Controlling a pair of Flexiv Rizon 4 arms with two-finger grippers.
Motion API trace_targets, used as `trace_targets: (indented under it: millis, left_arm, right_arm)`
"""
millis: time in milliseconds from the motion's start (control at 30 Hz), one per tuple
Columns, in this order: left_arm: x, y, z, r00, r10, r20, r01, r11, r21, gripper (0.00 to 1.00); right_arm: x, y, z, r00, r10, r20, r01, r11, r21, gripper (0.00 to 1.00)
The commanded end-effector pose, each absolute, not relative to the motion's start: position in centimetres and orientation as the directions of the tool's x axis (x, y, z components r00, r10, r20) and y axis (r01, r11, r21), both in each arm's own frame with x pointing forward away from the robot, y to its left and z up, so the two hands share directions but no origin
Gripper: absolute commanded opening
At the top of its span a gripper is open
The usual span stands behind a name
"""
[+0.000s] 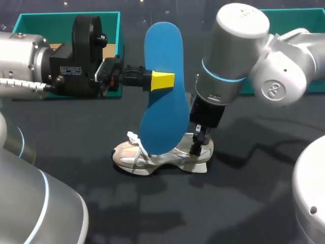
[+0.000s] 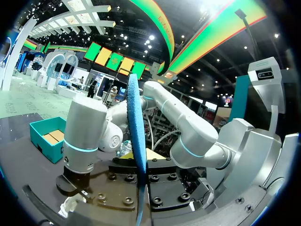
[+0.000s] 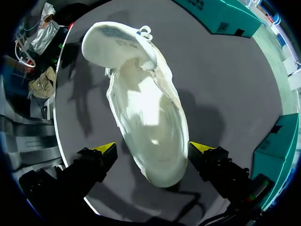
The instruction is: Take the shoe out of the shoebox, open the shoe tongue, remove and reinsert the insole, then place the shoe into the shoebox
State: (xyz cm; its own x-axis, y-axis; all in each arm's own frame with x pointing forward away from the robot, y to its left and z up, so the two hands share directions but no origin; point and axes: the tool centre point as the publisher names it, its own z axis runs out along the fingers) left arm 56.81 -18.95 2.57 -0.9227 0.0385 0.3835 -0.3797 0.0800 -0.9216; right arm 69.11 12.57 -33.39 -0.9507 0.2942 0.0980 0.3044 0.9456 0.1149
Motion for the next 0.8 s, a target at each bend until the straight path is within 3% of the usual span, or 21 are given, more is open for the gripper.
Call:
trace_targets:
  millis: [33, 800]
  left_arm:
    - [56.2, -19.2, 2.8, -0.924, 0.029, 0.382, -0.380, 0.074, -0.922, 0.00]
    - [56.2, -19.2, 2.8, -0.924, 0.029, 0.382, -0.380, 0.074, -0.922, 0.00]
  right_arm:
    - [69.0, 13.2, -33.3, -0.951, 0.297, 0.080, 0.296, 0.955, -0.030, 1.00]
    - [72.4, 15.7, -31.8, -0.973, 0.227, 0.032, 0.223, 0.971, -0.085, 1.00]
